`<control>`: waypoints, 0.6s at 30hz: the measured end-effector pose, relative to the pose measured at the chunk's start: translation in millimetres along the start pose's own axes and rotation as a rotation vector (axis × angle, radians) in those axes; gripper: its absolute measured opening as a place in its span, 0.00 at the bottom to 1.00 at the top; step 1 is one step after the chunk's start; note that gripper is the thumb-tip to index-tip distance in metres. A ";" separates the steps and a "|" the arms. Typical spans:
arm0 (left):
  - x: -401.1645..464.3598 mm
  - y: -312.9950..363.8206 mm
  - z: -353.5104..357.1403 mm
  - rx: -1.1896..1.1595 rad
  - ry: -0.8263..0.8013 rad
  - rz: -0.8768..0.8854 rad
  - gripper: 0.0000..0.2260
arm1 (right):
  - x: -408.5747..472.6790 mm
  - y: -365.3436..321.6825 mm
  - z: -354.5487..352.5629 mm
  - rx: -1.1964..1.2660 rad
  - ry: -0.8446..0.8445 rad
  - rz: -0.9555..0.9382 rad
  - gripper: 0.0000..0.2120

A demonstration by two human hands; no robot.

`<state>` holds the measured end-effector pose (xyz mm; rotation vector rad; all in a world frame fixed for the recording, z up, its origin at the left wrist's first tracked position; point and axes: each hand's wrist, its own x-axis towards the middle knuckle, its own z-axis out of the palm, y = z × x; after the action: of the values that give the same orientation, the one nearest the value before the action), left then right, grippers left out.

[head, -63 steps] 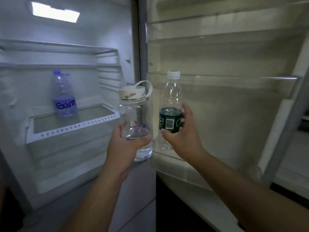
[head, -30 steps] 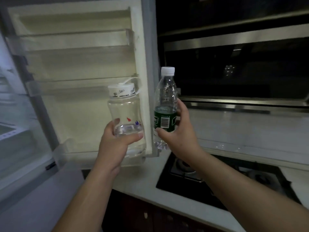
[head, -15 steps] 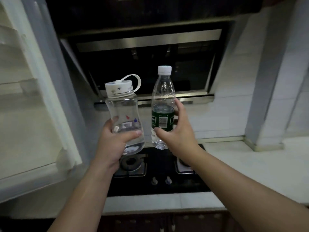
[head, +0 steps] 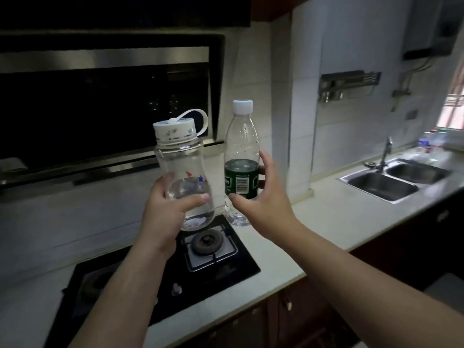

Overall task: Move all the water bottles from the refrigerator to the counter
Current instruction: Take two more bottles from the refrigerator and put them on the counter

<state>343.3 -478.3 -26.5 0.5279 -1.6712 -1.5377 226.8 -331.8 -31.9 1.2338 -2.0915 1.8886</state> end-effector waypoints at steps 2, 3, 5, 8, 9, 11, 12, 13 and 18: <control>10.8 -8.3 20.1 -0.045 -0.052 -0.033 0.34 | 1.8 12.8 -14.6 -0.035 0.046 0.034 0.45; 16.6 -12.5 30.2 -0.060 -0.082 -0.048 0.36 | 3.1 19.6 -21.4 -0.049 0.070 0.054 0.45; 28.1 -20.9 50.8 -0.080 -0.139 -0.079 0.39 | 7.0 32.7 -34.5 -0.057 0.110 0.095 0.45; 47.7 -31.7 84.0 -0.102 -0.213 -0.115 0.39 | 16.9 48.3 -55.7 -0.071 0.173 0.129 0.44; 56.2 -35.6 94.6 -0.098 -0.229 -0.120 0.40 | 21.6 53.6 -62.7 -0.085 0.200 0.131 0.43; 75.8 -42.4 116.3 -0.089 -0.273 -0.118 0.42 | 31.2 65.0 -76.8 -0.107 0.257 0.141 0.43; 85.7 -45.9 127.3 -0.099 -0.296 -0.122 0.42 | 36.0 70.6 -83.2 -0.117 0.286 0.152 0.43; 94.6 -49.1 138.7 -0.115 -0.322 -0.124 0.42 | 40.7 75.6 -89.3 -0.131 0.314 0.163 0.43; 129.4 -65.2 190.9 -0.180 -0.453 -0.120 0.40 | 63.2 98.2 -113.1 -0.212 0.420 0.214 0.40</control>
<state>104.7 -466.1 -46.0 0.1937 -1.8297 -1.9835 76.0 -273.8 -49.7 0.5306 -2.1744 1.7493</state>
